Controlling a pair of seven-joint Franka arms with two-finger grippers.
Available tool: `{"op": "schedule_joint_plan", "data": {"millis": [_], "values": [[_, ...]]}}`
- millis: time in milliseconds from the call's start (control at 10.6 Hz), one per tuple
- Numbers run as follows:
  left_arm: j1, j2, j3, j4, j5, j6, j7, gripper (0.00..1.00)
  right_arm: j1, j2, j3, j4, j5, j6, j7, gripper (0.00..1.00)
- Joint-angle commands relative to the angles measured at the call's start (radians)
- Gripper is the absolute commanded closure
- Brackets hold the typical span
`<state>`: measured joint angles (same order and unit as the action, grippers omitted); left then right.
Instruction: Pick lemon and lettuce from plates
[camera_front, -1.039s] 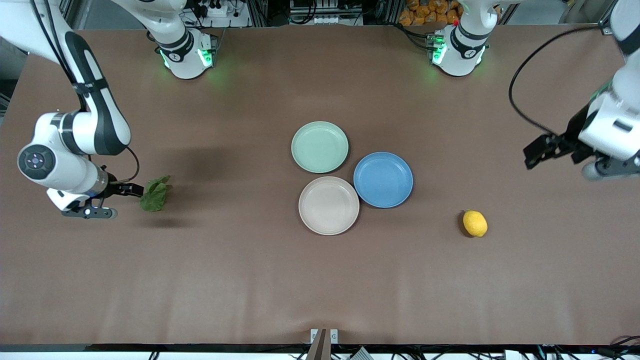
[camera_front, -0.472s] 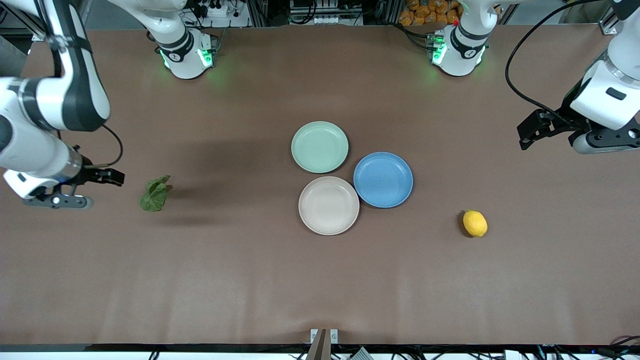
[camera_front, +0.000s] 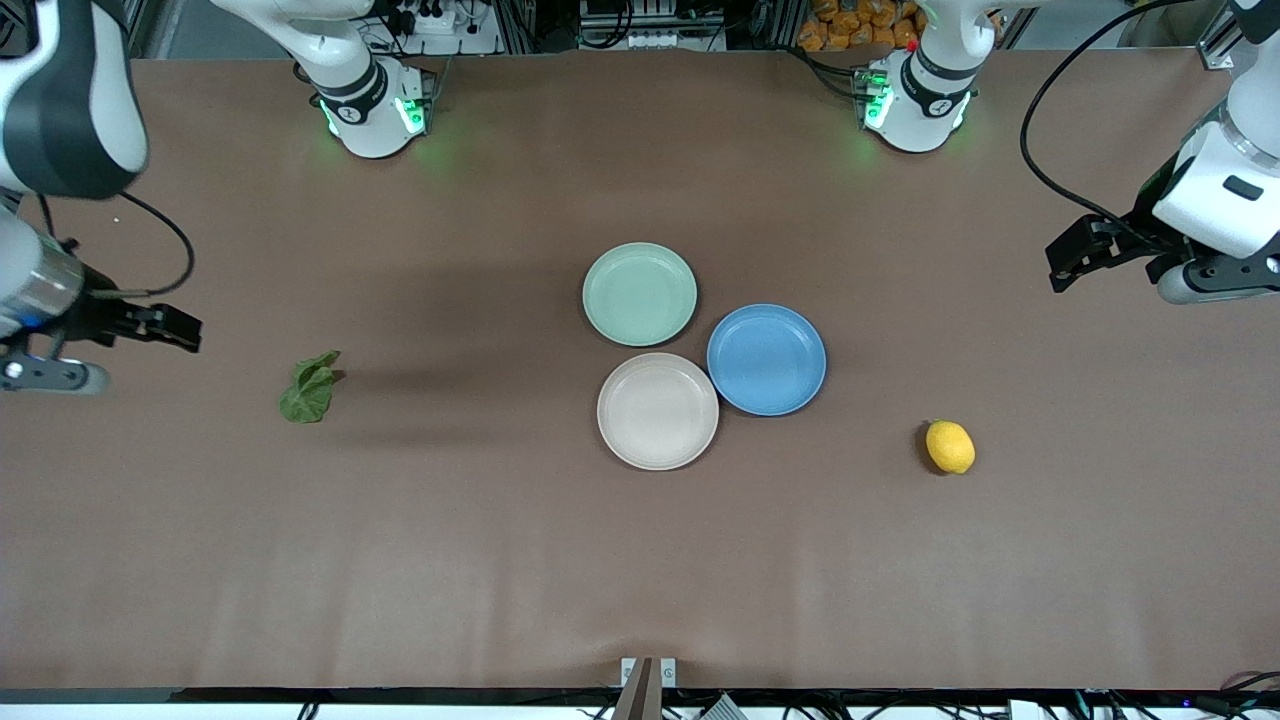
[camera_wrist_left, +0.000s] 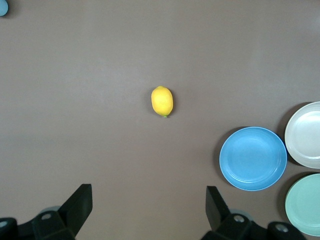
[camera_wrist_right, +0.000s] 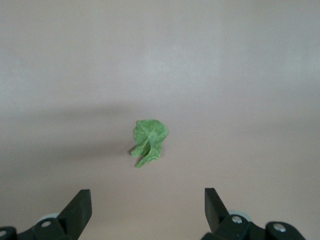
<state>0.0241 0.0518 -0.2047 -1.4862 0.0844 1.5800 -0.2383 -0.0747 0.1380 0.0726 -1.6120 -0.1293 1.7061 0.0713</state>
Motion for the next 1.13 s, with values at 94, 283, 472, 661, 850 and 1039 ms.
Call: {"op": "schedule_joint_plan", "data": {"millis": [94,283,472,661,850,1039], "values": [[0.004,-0.029,0.005,-0.025,-0.022,-0.003,0.024,0.0,0.052,-0.064,-0.063,0.081,0.02,-0.054,-0.021,0.0],[0.004,-0.029,0.004,-0.025,-0.022,-0.003,0.024,0.0,0.052,-0.064,-0.073,0.141,0.02,-0.124,-0.057,0.0],[0.005,-0.029,0.004,-0.025,-0.026,-0.003,0.025,0.0,0.065,-0.074,-0.102,0.171,0.022,-0.181,-0.094,0.0],[0.007,-0.027,0.005,-0.026,-0.063,-0.003,0.054,0.0,0.072,-0.087,-0.122,0.193,0.046,-0.215,-0.1,0.0],[0.007,-0.029,0.016,-0.025,-0.063,-0.005,0.07,0.0,0.091,-0.1,-0.148,0.192,0.062,-0.215,-0.104,0.0],[0.007,-0.029,0.018,-0.026,-0.058,-0.005,0.07,0.0,0.098,-0.101,-0.148,0.191,0.065,-0.215,-0.107,0.0]]}}
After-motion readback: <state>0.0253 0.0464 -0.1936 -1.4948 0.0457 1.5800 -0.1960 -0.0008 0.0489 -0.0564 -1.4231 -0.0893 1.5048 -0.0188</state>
